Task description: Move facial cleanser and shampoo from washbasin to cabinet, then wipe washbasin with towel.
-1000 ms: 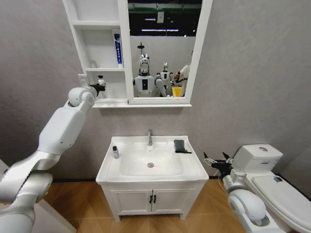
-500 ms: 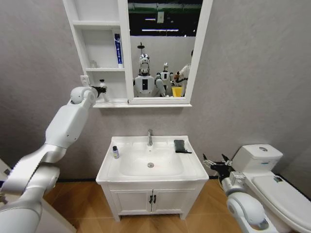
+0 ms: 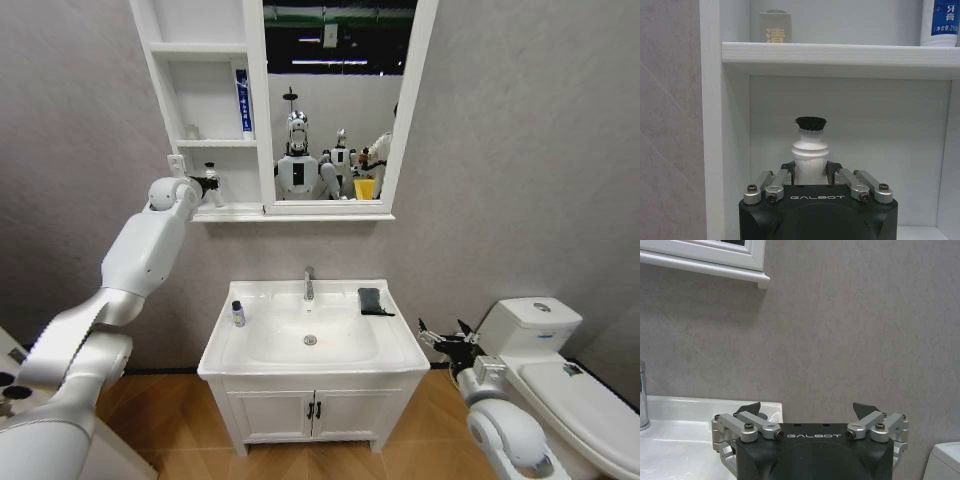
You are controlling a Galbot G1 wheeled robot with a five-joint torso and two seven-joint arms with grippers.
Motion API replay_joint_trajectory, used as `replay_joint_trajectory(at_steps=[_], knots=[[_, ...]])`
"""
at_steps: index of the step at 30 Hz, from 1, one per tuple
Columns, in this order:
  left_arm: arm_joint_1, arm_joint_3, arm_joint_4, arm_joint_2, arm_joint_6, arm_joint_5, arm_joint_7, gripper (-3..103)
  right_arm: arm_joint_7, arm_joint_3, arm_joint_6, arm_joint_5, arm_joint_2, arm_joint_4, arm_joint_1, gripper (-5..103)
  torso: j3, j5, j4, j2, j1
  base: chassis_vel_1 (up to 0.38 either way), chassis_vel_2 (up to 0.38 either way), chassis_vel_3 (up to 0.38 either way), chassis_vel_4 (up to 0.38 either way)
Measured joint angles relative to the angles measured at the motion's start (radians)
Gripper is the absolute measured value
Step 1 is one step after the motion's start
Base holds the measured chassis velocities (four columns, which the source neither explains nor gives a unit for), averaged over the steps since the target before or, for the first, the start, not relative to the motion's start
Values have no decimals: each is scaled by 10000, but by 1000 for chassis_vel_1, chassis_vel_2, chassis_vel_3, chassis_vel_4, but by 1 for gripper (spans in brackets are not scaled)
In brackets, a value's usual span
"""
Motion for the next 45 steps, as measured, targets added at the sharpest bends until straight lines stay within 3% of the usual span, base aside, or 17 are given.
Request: replay_joint_trajectory(at_steps=[3,6,9,10,19,22,26,28,32,33,35,36,38,40,42,43,45], knots=[[5,0,-7,-8,-10,44,-60,30,-4,0,29,13,11,-16,4,100,0,0,0,0,0,0,0,0,0],[6,0,52,-43,-12,116,-85,37,-19,0,69,30,2,-24,-2,100,-1,0,1,1,-1,0,0,0,0],[6,2,117,-55,-20,212,-82,48,-33,23,90,69,-59,-35,1,100,0,0,0,0,0,0,0,0,0],[12,3,123,-60,-21,235,-80,59,-39,30,97,99,-89,-43,16,100,-1,0,0,0,0,0,0,0,0],[190,-91,-347,3,14,161,-372,86,-73,44,122,167,-141,-57,42,100,0,1,-3,0,0,0,0,0,0],[1004,-339,-2039,532,381,-289,-934,98,-80,46,126,185,-175,-69,59,100,-1,0,-3,0,0,0,0,0,0],[1934,-619,-3664,1083,682,-865,-1423,100,-83,-3,127,186,-197,-85,90,100,-2,0,-2,1,0,0,0,0,0],[3300,-1197,-5433,1918,807,-1175,-1719,100,-82,-87,118,186,-265,-108,132,100,-1,-1,-2,1,-1,0,0,0,0],[4575,-1972,-6696,2532,826,-1309,-1921,100,-74,-156,88,188,-332,-137,182,100,-2,-5,6,1,-1,0,0,0,0],[5462,-2402,-7492,2801,809,-1500,-2199,100,-70,-203,70,188,-345,-153,215,100,-3,1,7,1,-2,0,0,0,0],[6854,-2834,-8352,2986,436,-1405,-2453,100,-70,-272,60,152,-327,-177,229,100,-2,-4,6,1,-4,0,0,0,0],[6854,-2834,-8352,2986,436,-1405,-2453,100,-70,-272,60,152,-327,-177,229,100,-2,-4,6,1,-4,0,0,0,0],[8153,-3115,-8707,2834,-525,-564,-2411,100,-71,-315,58,104,-214,-172,203,100,-3,1,3,1,-4,0,0,0,0],[8480,-3167,-8761,2690,-792,-332,-2376,100,-75,-319,58,94,-173,-161,180,100,-3,1,3,2,-4,0,0,0,0],[9440,-3220,-8686,1976,-1603,372,-2312,100,-96,-273,76,48,-92,-130,73,100,-2,-1,-2,2,-3,0,0,0,0],[9440,-3220,-8686,1976,-1603,372,-2312,100,-96,-273,76,48,-92,-130,73,100,-2,-1,-2,2,-3,0,0,0,0],[10089,-3203,-8172,1219,-2389,1508,-2057,100,-120,-185,125,13,-41,-120,-27,100,-2,2,-3,2,-2,0,0,0,0]])
